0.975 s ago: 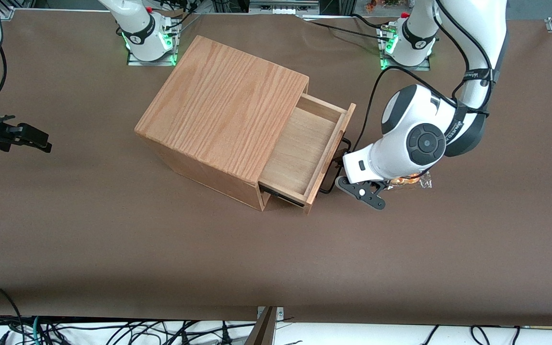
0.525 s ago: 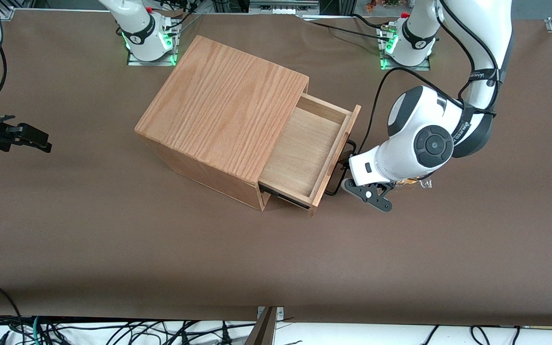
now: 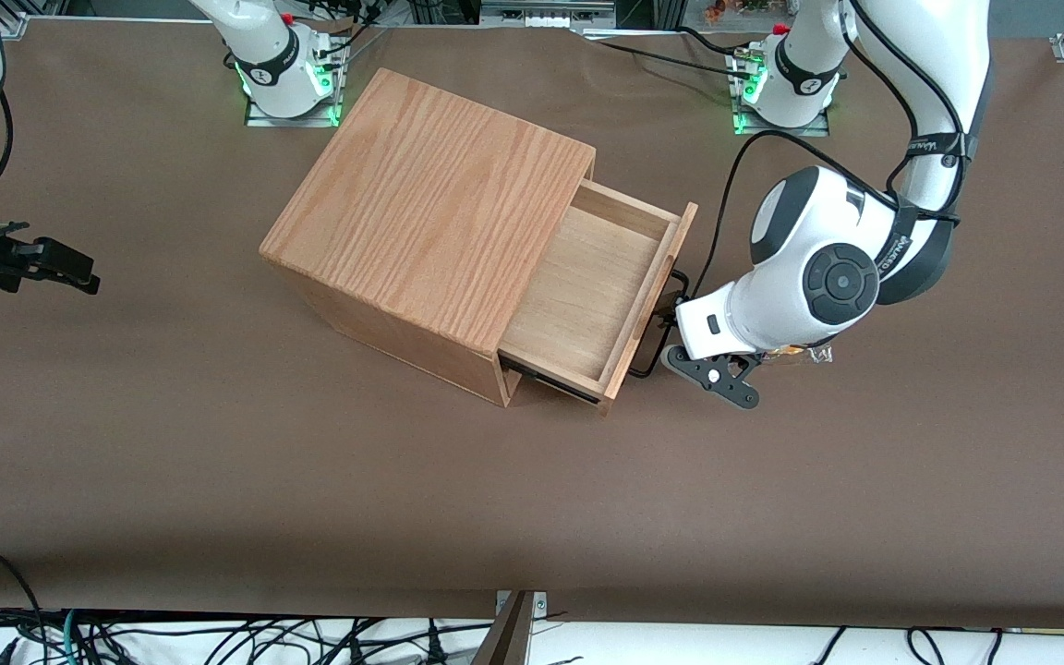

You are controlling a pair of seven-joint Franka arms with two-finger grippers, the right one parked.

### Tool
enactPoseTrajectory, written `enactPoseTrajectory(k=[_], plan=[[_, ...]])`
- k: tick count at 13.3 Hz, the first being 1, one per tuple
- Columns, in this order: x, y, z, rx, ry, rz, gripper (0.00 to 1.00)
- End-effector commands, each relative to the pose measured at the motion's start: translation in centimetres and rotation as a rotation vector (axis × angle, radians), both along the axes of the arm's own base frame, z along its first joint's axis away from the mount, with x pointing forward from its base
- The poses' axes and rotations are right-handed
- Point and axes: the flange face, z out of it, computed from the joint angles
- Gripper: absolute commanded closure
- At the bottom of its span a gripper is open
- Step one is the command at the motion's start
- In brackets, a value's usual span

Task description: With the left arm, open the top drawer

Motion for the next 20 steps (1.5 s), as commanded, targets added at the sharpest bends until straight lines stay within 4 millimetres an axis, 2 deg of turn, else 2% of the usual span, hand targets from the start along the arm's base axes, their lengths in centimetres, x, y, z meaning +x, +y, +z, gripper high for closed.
enactPoseTrajectory(k=[1, 5, 7, 8, 9, 11, 13, 15, 17, 18, 20], plan=[[0.5, 3.7, 4.4, -0.043, -0.015, 0.010, 0.00], [0.2, 3.9, 5.0, -0.128, 0.042, 0.047, 0.00], [0.2, 4.5, 7.4, -0.142, 0.046, 0.043, 0.00], [0.3, 5.4, 8.6, -0.135, 0.051, 0.044, 0.00], [0.2, 6.5, 10.6, -0.129, 0.040, 0.046, 0.00], [0.0, 9.8, 13.3, -0.127, 0.022, 0.089, 0.00], [-0.3, 13.8, 15.1, -0.074, 0.009, 0.124, 0.00], [-1.1, 16.6, 16.9, 0.000, -0.005, 0.140, 0.00], [-2.2, 18.0, 18.6, 0.114, -0.021, 0.130, 0.00], [-2.8, 18.0, 19.3, 0.165, -0.027, 0.121, 0.00], [-4.0, 19.0, 21.1, 0.202, -0.029, 0.142, 0.00]])
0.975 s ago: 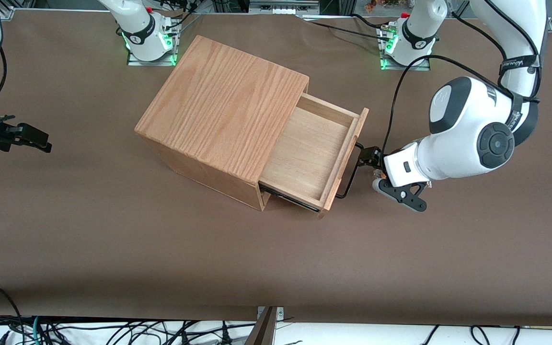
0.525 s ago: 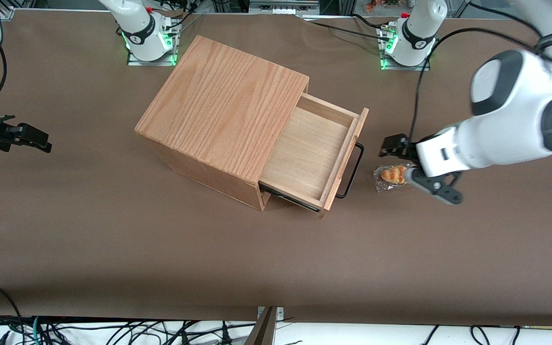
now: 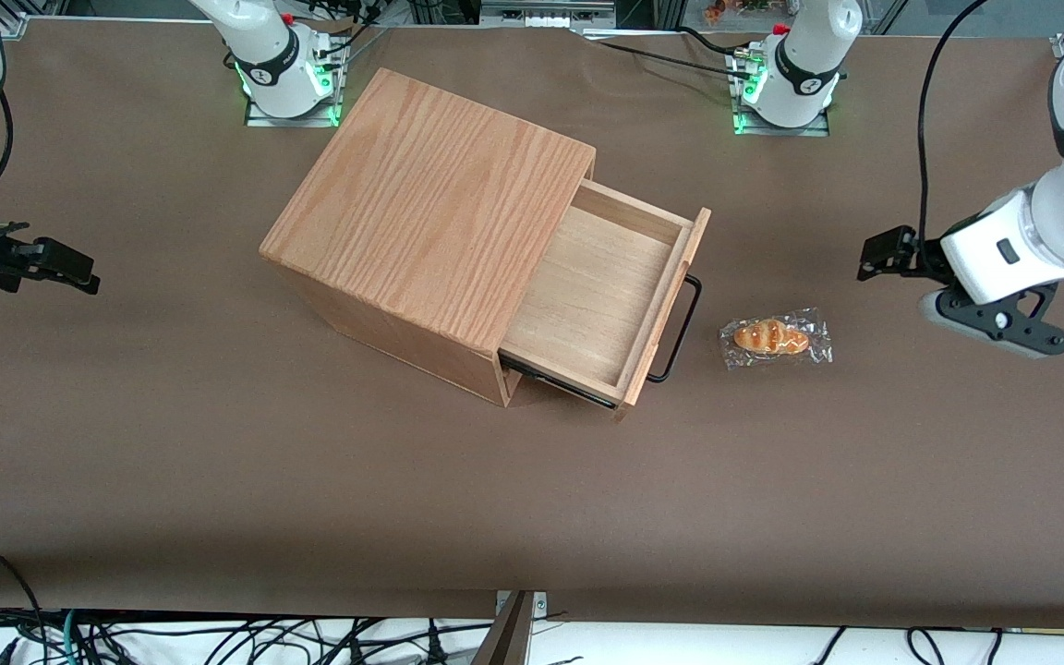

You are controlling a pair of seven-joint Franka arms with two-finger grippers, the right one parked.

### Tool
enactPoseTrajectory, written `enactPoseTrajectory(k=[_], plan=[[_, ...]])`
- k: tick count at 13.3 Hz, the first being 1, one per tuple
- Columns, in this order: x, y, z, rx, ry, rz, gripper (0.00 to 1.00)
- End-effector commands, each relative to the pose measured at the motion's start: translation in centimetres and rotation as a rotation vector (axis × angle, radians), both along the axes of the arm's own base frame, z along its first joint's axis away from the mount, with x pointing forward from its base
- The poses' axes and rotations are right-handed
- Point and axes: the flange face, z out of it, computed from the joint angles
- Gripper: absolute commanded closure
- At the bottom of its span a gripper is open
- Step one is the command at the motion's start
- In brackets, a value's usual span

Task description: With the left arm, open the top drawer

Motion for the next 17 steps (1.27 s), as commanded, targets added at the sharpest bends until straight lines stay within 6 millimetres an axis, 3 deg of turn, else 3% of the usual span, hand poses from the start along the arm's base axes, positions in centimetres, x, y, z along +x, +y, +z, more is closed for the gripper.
enactPoseTrajectory(k=[1, 2, 4, 6, 10, 17], plan=[[-2.1, 0.9, 3.5, 0.048, -0.043, 0.025, 0.00], [-2.4, 1.2, 4.2, 0.052, -0.078, 0.070, 0.00], [-4.6, 2.0, 4.4, 0.065, -0.113, 0.159, 0.00], [-6.2, 2.2, 3.3, 0.079, -0.129, 0.242, 0.00], [-6.3, 2.0, 2.0, 0.062, -0.100, 0.273, 0.00], [-6.2, 2.0, 1.8, 0.053, -0.087, 0.278, 0.00]])
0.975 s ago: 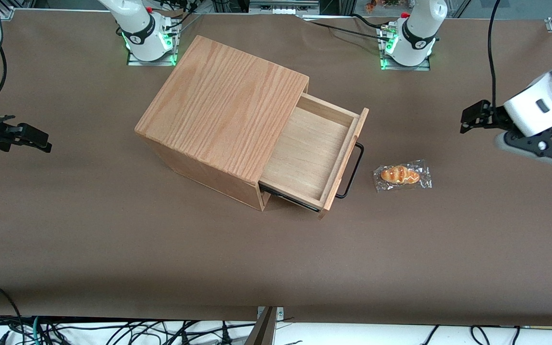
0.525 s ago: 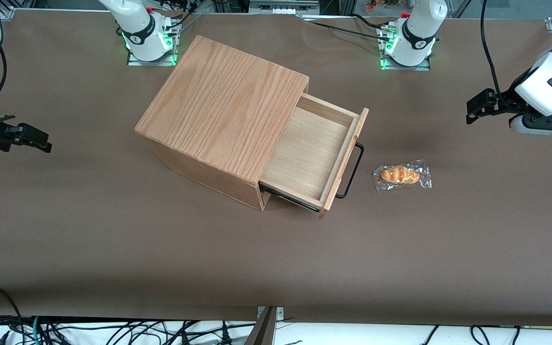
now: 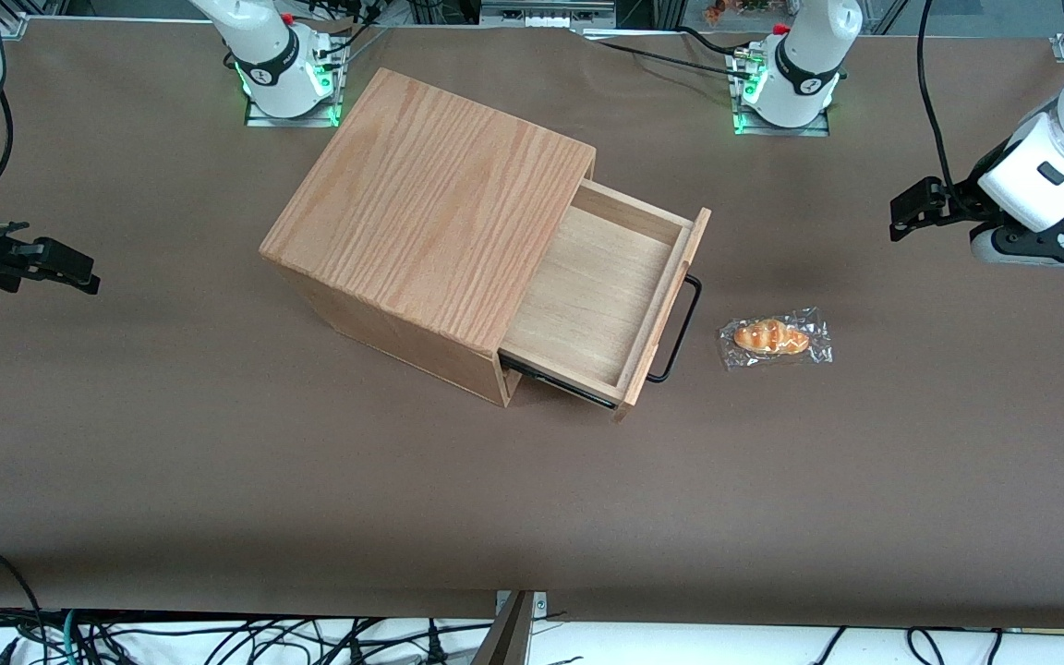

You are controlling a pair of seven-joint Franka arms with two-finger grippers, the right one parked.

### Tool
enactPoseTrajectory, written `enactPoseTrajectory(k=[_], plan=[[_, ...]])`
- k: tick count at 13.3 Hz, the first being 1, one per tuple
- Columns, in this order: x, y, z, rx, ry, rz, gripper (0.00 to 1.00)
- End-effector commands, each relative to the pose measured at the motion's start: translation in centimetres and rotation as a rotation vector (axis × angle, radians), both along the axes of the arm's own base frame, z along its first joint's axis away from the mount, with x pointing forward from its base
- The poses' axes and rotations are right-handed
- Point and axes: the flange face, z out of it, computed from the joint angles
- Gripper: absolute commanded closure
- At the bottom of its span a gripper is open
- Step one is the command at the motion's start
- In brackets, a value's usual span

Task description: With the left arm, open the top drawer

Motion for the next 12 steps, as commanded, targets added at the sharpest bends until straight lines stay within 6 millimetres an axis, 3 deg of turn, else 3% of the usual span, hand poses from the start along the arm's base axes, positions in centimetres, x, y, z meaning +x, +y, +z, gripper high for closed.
enactPoseTrajectory(k=[1, 12], plan=[[-0.37, -0.03, 0.21, -0.001, -0.008, 0.007, 0.00], [-0.40, 0.33, 0.23, 0.000, -0.003, -0.012, 0.00]])
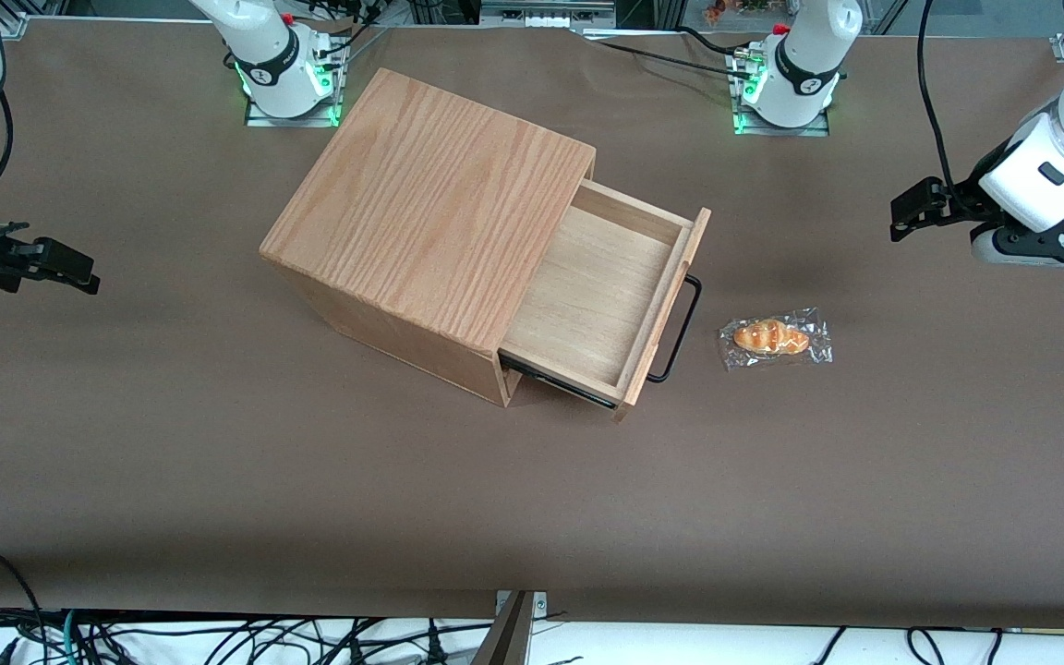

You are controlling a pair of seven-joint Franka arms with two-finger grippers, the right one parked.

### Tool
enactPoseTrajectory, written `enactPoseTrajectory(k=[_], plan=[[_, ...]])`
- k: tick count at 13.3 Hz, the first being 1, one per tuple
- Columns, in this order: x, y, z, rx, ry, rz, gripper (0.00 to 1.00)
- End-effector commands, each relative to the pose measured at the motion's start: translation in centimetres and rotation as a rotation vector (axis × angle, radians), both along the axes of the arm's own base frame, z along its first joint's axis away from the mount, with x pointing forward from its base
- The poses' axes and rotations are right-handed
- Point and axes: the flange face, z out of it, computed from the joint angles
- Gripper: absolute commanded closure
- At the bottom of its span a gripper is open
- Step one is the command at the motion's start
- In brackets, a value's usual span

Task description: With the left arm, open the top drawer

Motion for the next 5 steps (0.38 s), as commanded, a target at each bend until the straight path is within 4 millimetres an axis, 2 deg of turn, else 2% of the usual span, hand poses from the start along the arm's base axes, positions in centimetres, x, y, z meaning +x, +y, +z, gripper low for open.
enactPoseTrajectory(k=[1, 5], plan=[[-0.38, 0.43, 0.30, -0.001, -0.005, -0.022, 0.00], [-0.37, 0.52, 0.30, -0.002, -0.005, -0.028, 0.00]])
